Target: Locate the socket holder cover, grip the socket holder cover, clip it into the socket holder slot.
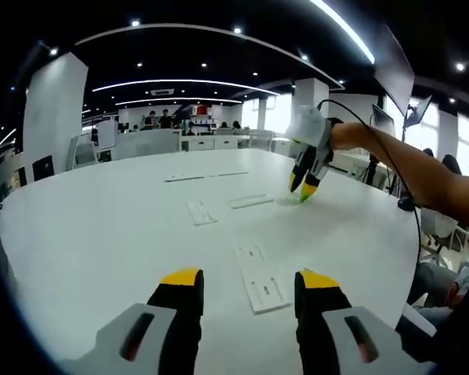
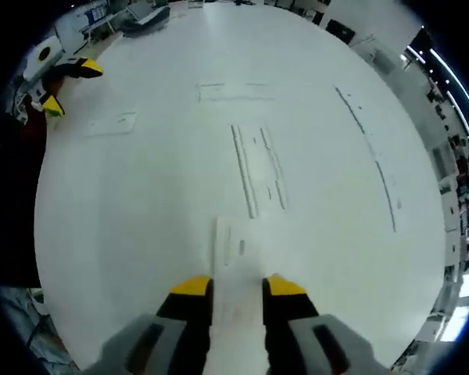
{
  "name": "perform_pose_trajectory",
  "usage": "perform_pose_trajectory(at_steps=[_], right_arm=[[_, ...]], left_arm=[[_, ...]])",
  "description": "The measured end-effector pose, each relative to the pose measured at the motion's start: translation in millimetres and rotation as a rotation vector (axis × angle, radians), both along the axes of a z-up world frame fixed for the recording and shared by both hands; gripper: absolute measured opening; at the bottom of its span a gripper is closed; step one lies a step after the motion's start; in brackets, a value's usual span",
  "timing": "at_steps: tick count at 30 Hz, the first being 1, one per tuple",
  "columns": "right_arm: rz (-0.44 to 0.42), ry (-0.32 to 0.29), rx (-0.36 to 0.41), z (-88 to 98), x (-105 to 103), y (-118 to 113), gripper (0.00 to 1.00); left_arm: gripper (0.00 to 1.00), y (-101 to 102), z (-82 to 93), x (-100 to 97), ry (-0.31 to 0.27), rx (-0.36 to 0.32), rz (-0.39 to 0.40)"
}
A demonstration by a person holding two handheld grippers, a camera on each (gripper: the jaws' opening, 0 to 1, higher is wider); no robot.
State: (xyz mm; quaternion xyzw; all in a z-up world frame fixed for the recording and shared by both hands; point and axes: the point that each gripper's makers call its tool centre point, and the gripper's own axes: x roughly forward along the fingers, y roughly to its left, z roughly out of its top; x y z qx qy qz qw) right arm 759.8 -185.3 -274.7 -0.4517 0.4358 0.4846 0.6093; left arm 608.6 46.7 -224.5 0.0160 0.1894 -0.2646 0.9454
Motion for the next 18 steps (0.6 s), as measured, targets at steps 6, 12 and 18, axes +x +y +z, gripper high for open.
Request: perform_pose_trajectory(at_steps=[6,12,18], right_arm=[[0.028,0.001,-0.022,1.5,4,0,0.26],[0.035,-0.001,-0.030,2.3,16,-2,0.26],[0.081,-0.014,-0.021,5.5,28,0,0.26]], left_arm=[[0.47,2,-1.3,-0.7,0.005,-0.008,-0.004],[0.47,4,-6.6,5.2,0.016,-0.016,-0.001],[0.46,3,-7.1,6.1,0.017,-0.011,-0.007]])
